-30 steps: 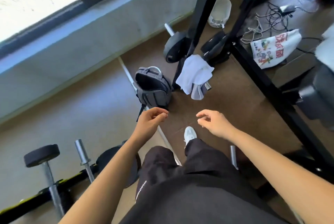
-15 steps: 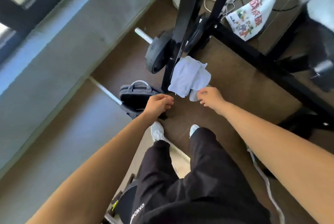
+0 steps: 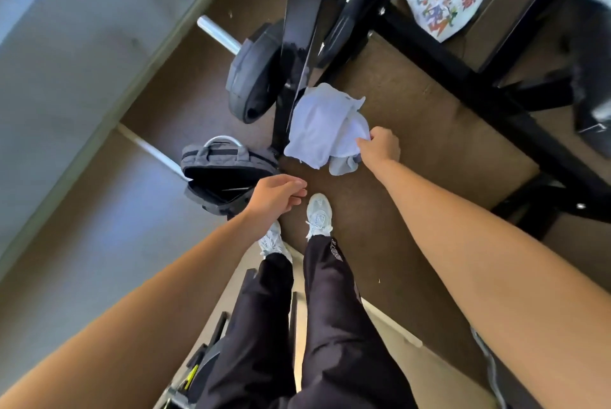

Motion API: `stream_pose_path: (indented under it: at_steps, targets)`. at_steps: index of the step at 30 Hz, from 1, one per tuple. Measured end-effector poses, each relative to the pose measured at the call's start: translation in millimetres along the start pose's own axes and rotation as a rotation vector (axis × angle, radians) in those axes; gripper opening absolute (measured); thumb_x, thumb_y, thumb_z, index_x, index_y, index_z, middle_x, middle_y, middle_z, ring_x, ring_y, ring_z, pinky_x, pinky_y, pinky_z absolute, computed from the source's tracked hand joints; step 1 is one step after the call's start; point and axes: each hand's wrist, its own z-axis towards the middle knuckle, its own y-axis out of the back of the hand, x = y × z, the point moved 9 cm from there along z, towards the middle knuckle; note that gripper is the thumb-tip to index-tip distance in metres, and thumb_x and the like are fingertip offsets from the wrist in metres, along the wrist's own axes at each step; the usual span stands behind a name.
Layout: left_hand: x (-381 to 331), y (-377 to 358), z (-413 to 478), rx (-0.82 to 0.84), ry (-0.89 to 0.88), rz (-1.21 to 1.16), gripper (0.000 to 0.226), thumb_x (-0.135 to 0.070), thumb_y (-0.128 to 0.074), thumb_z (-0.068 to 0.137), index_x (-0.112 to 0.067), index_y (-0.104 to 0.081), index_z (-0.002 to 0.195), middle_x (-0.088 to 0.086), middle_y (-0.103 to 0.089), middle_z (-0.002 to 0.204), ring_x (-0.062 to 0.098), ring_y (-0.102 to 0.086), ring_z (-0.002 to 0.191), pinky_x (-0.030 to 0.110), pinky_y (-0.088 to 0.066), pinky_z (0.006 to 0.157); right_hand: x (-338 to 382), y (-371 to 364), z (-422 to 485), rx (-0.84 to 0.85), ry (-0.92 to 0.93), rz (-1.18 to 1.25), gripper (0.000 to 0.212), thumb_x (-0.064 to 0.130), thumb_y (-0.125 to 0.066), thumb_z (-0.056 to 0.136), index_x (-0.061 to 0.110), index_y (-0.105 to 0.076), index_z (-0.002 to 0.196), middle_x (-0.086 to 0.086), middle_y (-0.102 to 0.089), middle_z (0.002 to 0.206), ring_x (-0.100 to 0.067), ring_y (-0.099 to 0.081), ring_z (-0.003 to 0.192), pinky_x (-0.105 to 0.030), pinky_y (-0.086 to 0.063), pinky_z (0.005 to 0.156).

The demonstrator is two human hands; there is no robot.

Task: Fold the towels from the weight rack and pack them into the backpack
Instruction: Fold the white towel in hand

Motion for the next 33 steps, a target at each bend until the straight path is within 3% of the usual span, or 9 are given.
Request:
stream_pose_path:
  at_steps: [5,8,10,12,15,20,27,30,33]
  targets:
    - [-37,-22,62,-0.046,-0.045,-0.041,0.052,-0.026,-0.066,0.098,-0.015,-0.048,0.145,0.005,-0.060,0.128,0.017,-0.062,0.104,0.033,-0.053,0.094,-9,0,2,-0.013,0.007,0.029,0.030,0.011,-0.051,0.094,0.010,-0.043,0.065,-0.005,-0.045,0.065,-0.026,-0.045,0.066,-0.030,-0.025,0.049]
    - [-60,-45,90,-0.026,-0.035,-0.097,0.076,-0.034,-0.068,0.097,-0.020,-0.025,0.158,0.001,-0.042,0.150,0.024,-0.049,0.132,0.041,-0.045,0.110,1,2,-1,-0.038,0.133,-0.125,0.009,0.016,-0.057,0.096,0.007,-0.058,0.095,-0.010,-0.060,0.095,-0.030,-0.057,0.085,-0.035,-0.043,0.063]
    - [-65,-49,107,-0.058,-0.001,-0.072,0.060,-0.033,-0.069,0.096,-0.017,-0.043,0.148,0.002,-0.052,0.133,0.023,-0.054,0.120,0.036,-0.047,0.098,15,4,-5,-0.138,0.299,-0.364,0.039,0.017,-0.069,0.091,0.012,-0.050,0.124,-0.011,-0.054,0.125,-0.031,-0.057,0.103,-0.041,-0.051,0.078]
    - [-71,-47,114,-0.083,0.003,0.024,0.022,-0.030,-0.067,0.097,-0.011,-0.065,0.108,0.008,-0.060,0.105,0.023,-0.058,0.097,0.032,-0.046,0.082,30,-8,-10,-0.094,0.491,-0.531,0.056,0.022,-0.071,0.089,0.018,-0.043,0.138,-0.008,-0.047,0.137,-0.031,-0.053,0.114,-0.042,-0.049,0.089]
    - [-82,-36,108,-0.089,-0.065,-0.004,0.027,-0.029,-0.060,0.100,-0.015,-0.058,0.077,0.011,-0.056,0.089,0.023,-0.053,0.085,0.035,-0.044,0.078,30,-27,-8,0.069,0.576,-0.594,0.055,0.024,-0.065,0.094,0.022,-0.042,0.144,-0.003,-0.042,0.144,-0.030,-0.049,0.121,-0.042,-0.045,0.097]
    - [-126,13,50,-0.134,-0.266,-0.292,0.018,-0.033,-0.053,0.094,-0.019,-0.061,0.087,0.013,-0.061,0.095,0.027,-0.059,0.090,0.043,-0.049,0.078,22,-25,-7,0.135,0.510,-0.575,0.063,0.021,-0.063,0.094,0.026,-0.033,0.149,-0.001,-0.032,0.157,-0.034,-0.052,0.123,-0.046,-0.044,0.099]
    - [-181,56,-51,-0.116,-0.430,-0.170,0.037,-0.023,-0.055,0.102,-0.029,-0.061,0.066,-0.008,-0.054,0.067,0.015,-0.054,0.068,0.031,-0.043,0.066,21,-30,-14,0.277,0.319,-0.717,0.075,0.035,-0.058,0.094,0.032,-0.015,0.156,-0.005,-0.015,0.164,-0.039,-0.037,0.138,-0.049,-0.038,0.107]
    - [-186,63,-88,-0.058,-0.468,-0.099,0.037,-0.023,-0.056,0.102,-0.030,-0.067,0.068,-0.007,-0.059,0.067,0.014,-0.057,0.065,0.028,-0.045,0.063,30,-15,-27,0.238,0.242,-0.601,0.067,0.045,-0.060,0.093,0.028,-0.031,0.151,-0.008,-0.031,0.156,-0.037,-0.041,0.135,-0.046,-0.043,0.103]
    - [-187,67,-120,-0.017,-0.468,0.007,0.027,-0.030,-0.059,0.096,-0.028,-0.071,0.072,-0.002,-0.063,0.067,0.015,-0.060,0.062,0.028,-0.048,0.060,69,25,-67,0.052,0.354,-0.191,0.056,0.038,-0.070,0.090,0.021,-0.051,0.139,-0.005,-0.051,0.141,-0.026,-0.056,0.121,-0.037,-0.053,0.093]
